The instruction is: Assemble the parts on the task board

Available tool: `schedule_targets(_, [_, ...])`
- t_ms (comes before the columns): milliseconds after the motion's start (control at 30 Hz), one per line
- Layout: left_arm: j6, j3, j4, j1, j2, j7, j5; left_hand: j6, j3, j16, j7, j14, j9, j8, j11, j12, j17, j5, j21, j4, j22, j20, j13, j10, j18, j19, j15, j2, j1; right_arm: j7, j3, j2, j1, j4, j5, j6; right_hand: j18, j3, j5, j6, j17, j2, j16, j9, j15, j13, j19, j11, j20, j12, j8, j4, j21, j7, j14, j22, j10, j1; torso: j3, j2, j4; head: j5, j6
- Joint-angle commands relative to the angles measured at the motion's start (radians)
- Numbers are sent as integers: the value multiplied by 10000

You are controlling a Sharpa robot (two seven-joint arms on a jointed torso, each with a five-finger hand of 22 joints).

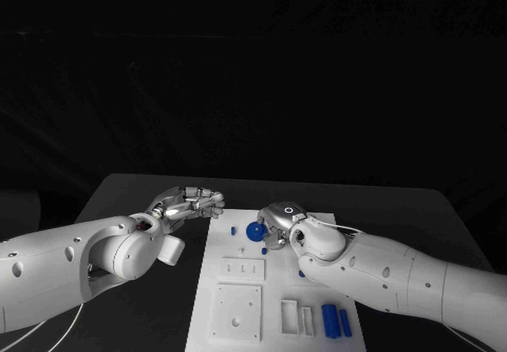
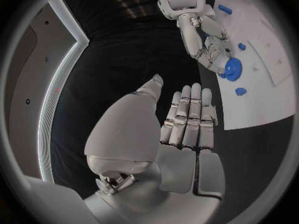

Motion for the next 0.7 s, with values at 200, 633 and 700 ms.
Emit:
schedule_targets(200, [99, 8, 7, 13, -5, 56, -36, 48, -36, -56, -2, 67, -19, -56, 7, -37, 12, -45, -55, 24, 18, 51, -13, 79, 114, 1, -13, 1, 83, 198, -30, -244, -47, 132, 510, 205, 856, -22, 435, -49, 55, 49, -79, 35, 27, -13, -20, -2, -38, 61, 1, -68, 60, 62, 17, 126, -34, -207, 12, -1, -4, 6, -1])
schedule_targets(633, [101, 9, -111, 13, -65, 93, -36, 48, -46, -63, 1, 67, -21, -59, 9, -40, 16, -44, -57, 35, 20, 51, -14, 76, 114, 2, -12, -4, 95, 2868, 426, -1318, 5, 648, 3447, -1860, 856, -285, -224, -13, 122, -34, -112, 84, 61, -49, 5, 36, -115, 58, 67, -115, 48, 104, 17, 111, -108, -335, 47, -24, -40, -1, 83])
schedule_targets(700, [113, 8, -130, 13, -81, 100, -36, 49, -47, -64, 1, 67, -22, -59, 9, -41, 16, -44, -58, 35, 20, 51, -14, 76, 114, 2, -13, -6, 98, 3161, 561, -1640, 12, 751, 3901, -1645, 856, -415, -362, 34, 133, -10, -126, 106, 82, -48, -10, 59, -133, 58, 104, -153, 42, 131, 10, 113, -134, -382, 54, -23, -32, -16, 105])
